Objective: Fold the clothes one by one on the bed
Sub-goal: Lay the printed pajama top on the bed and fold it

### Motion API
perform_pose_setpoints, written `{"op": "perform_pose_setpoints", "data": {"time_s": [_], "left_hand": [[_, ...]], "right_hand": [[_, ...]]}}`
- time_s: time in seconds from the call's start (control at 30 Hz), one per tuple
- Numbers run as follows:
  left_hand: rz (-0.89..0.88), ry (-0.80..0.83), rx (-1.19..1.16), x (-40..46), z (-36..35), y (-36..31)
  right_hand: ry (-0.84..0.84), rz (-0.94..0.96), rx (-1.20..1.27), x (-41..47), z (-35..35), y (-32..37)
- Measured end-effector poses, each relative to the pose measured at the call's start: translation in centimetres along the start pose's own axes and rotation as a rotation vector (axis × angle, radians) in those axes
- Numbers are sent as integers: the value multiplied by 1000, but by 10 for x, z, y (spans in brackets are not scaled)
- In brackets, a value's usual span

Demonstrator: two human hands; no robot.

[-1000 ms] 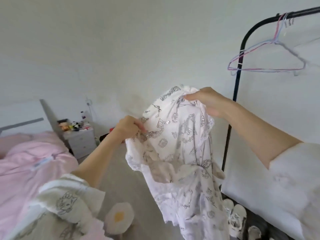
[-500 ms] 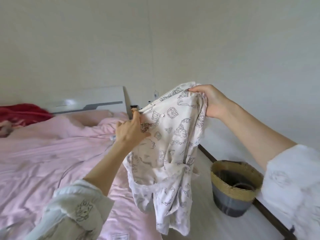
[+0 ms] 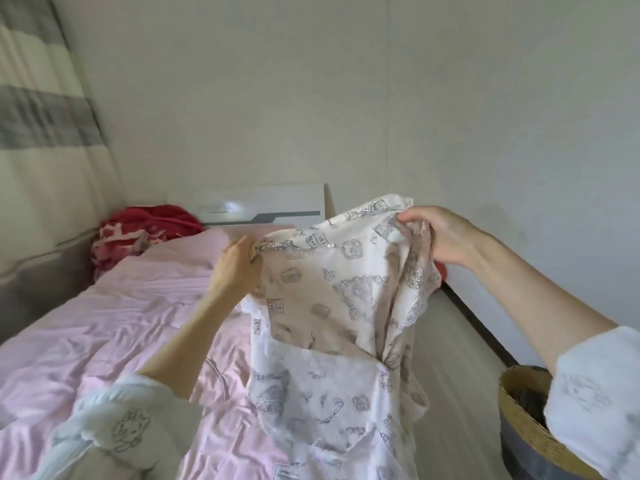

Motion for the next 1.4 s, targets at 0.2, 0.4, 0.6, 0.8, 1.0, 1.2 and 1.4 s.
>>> {"op": "perform_pose_setpoints", "data": {"time_s": [0.2, 0.4, 0.6, 0.8, 1.0, 1.2, 1.4], "left_hand": [[32, -68, -80, 5, 36, 6], [46, -102, -111, 13, 50, 19], [52, -45, -89, 16, 46, 29], [112, -85, -173, 16, 46, 44], [137, -75, -289, 17, 42, 46], [119, -6, -347, 20, 30, 35], [88, -13, -310, 21, 29, 41]], "right_hand": [[-201, 63, -882, 17, -18, -13], [-265, 136, -820, 25, -32, -8], [-374, 225, -912, 29, -34, -1], [-40, 31, -148, 42, -55, -31], [221, -129, -141, 43, -75, -64], [367, -223, -440, 45, -103, -98], [356, -158, -1085, 40, -123, -104]]}}
Point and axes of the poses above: each hand's wrist, its own x-axis towards the middle knuckle, its own z-axis out of the back of the hand, y = z × x, the point moved 9 cm from there along x, towards the middle knuckle, and after that the axes turned 4 degrees about -z, right-handed, at the moved point
